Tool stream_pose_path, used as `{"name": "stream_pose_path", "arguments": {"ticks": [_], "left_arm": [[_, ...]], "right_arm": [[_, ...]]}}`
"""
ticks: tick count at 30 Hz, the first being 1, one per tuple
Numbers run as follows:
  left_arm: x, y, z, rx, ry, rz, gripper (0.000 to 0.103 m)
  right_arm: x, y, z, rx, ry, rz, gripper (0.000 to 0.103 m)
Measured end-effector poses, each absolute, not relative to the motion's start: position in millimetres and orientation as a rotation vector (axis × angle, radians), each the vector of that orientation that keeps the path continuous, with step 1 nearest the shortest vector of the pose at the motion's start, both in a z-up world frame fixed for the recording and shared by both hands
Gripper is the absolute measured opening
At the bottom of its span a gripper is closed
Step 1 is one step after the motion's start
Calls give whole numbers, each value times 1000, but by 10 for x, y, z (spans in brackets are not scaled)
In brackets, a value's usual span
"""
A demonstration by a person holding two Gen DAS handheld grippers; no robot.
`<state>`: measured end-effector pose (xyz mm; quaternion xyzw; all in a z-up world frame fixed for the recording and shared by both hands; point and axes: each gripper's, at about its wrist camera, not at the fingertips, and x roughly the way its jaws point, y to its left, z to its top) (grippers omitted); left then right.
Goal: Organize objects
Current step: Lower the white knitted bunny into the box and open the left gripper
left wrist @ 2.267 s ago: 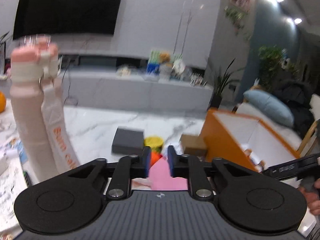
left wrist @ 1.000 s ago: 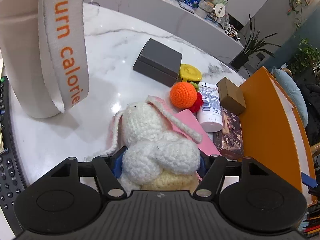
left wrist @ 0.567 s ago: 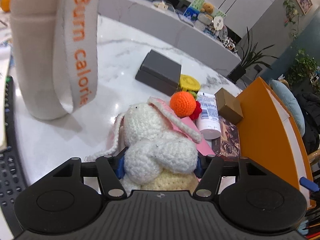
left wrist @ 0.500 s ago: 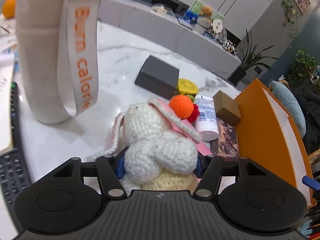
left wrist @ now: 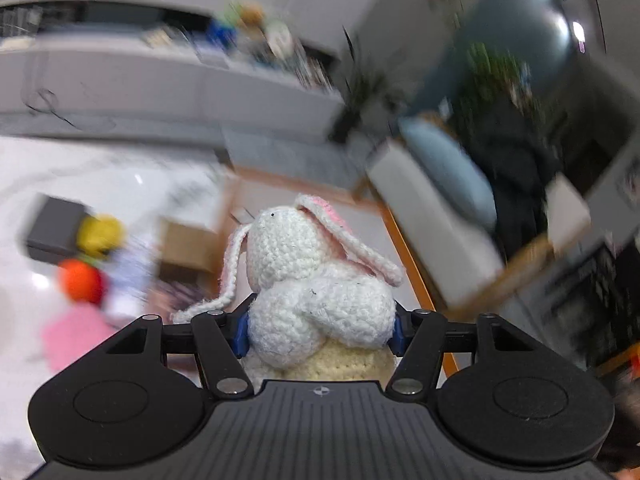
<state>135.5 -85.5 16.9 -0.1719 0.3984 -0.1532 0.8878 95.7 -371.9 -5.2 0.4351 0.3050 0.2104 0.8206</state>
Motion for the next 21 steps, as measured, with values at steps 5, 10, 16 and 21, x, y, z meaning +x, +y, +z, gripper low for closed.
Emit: {"name": "stream_pose_path", "arguments": {"ticks": [5,10,16,21], "left_arm": [[1653,-1419,-304,-211,1041,-295,71],[1750,-1670,-578,-68,1134,-262,72],[1771,-1781,-616,15,1184,-214,83],[1769,-1720,-464,4,1216,-192,90]], "right_arm": [[898,-4034,-106,1056,592,396,77],[925,-4174,-127,1112,574,424,77],[969,-4162,-170,1104,602,420,77],[957,-4113,-182,1087,617,423,78]]}}
